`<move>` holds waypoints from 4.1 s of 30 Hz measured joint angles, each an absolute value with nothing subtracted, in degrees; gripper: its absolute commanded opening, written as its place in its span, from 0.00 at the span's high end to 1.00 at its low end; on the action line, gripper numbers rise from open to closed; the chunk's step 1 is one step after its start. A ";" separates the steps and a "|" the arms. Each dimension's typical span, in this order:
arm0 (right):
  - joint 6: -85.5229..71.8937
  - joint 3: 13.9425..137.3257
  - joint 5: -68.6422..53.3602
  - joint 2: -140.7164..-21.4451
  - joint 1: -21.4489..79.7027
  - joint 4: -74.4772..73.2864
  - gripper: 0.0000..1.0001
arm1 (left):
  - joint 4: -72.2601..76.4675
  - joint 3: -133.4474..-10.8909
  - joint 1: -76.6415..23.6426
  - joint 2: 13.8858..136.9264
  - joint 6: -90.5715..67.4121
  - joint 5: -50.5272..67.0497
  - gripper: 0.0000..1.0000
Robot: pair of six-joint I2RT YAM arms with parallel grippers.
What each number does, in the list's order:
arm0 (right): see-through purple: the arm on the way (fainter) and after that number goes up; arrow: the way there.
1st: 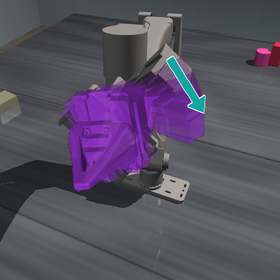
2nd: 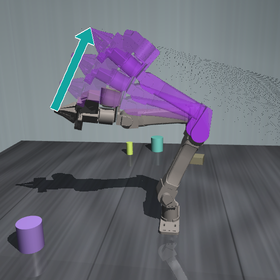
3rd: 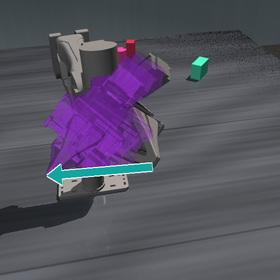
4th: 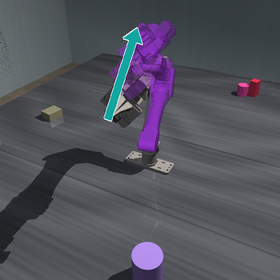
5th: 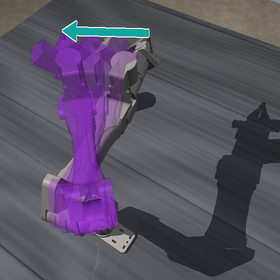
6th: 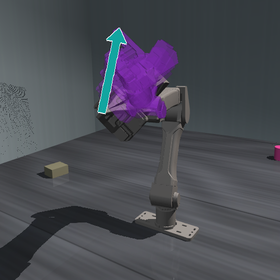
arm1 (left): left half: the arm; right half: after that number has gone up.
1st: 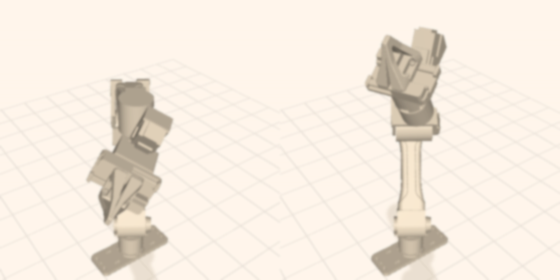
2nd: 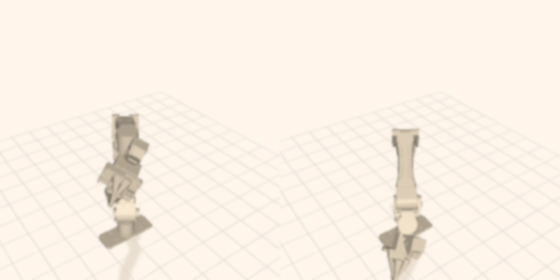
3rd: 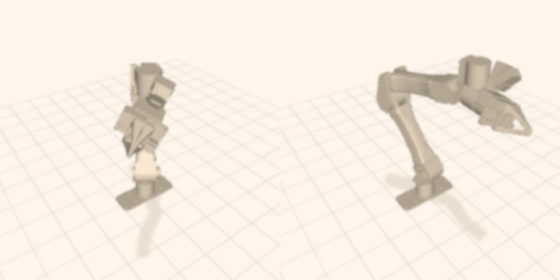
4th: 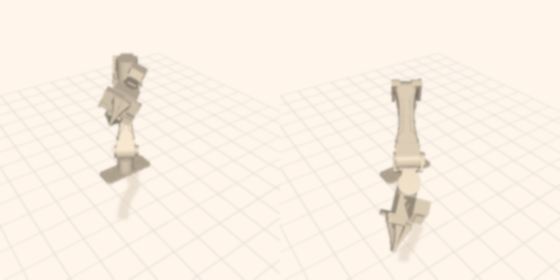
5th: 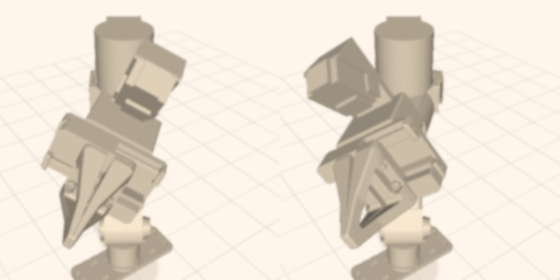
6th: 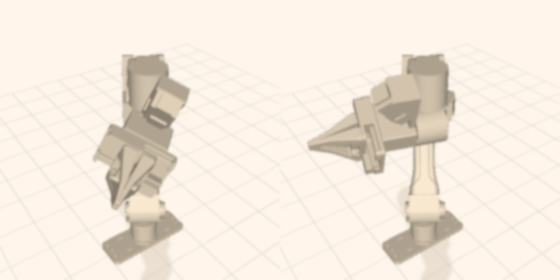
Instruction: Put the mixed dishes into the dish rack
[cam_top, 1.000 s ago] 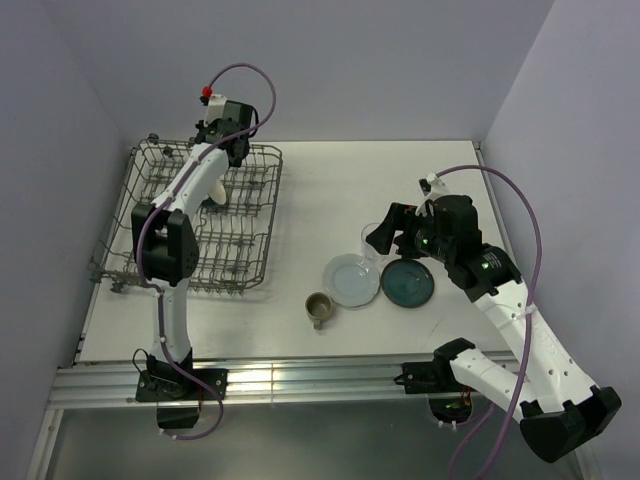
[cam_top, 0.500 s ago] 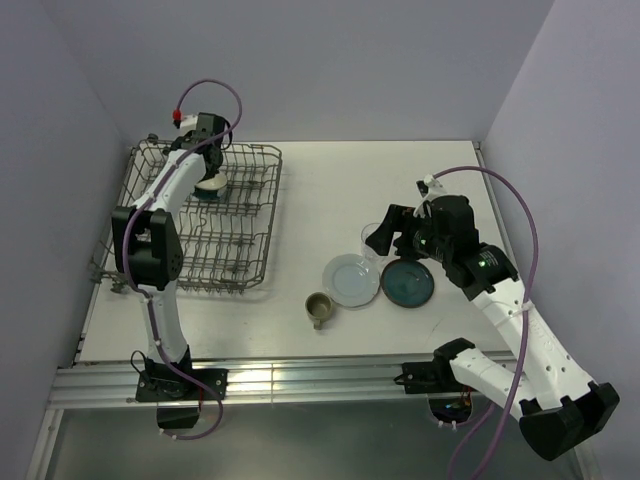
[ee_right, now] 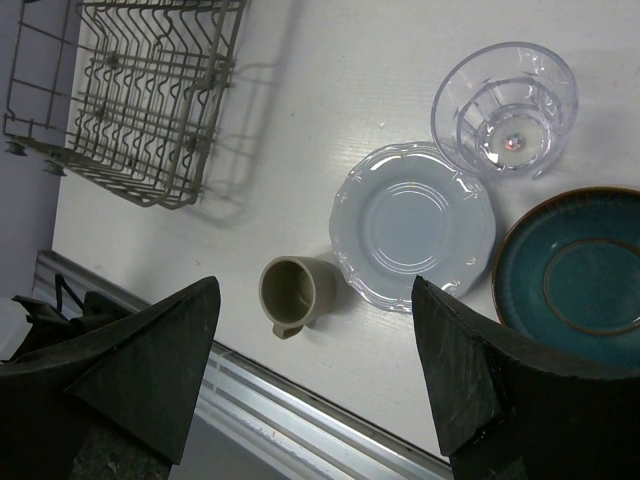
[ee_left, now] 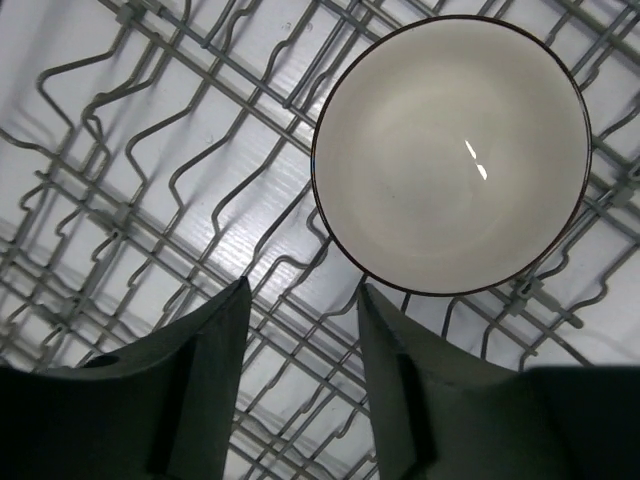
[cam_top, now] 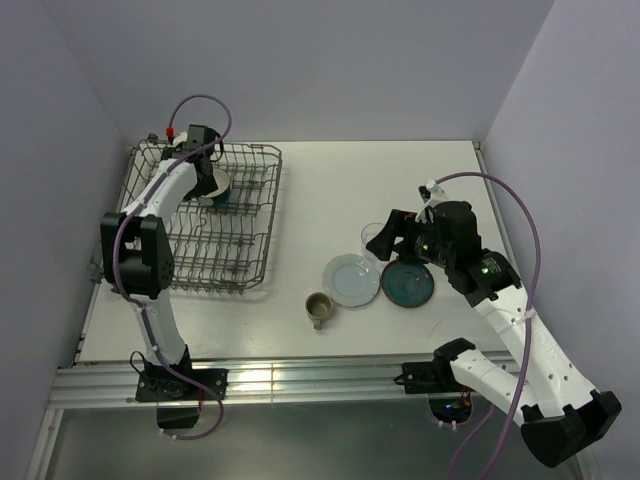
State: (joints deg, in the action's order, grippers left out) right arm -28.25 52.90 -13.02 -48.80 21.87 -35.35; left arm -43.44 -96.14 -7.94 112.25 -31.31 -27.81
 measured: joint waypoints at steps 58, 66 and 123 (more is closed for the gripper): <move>-27.14 49.47 -10.61 -52.71 21.87 -35.07 0.16 | -30.44 -101.80 2.83 125.12 -42.37 3.33 0.43; -27.16 49.12 -10.57 -52.53 21.87 -35.14 0.16 | -28.12 -99.50 3.25 120.36 -44.77 3.44 0.43; -27.55 49.06 -12.93 -55.29 21.87 -32.12 0.18 | -36.75 -102.63 -4.51 112.64 -36.21 -28.03 1.00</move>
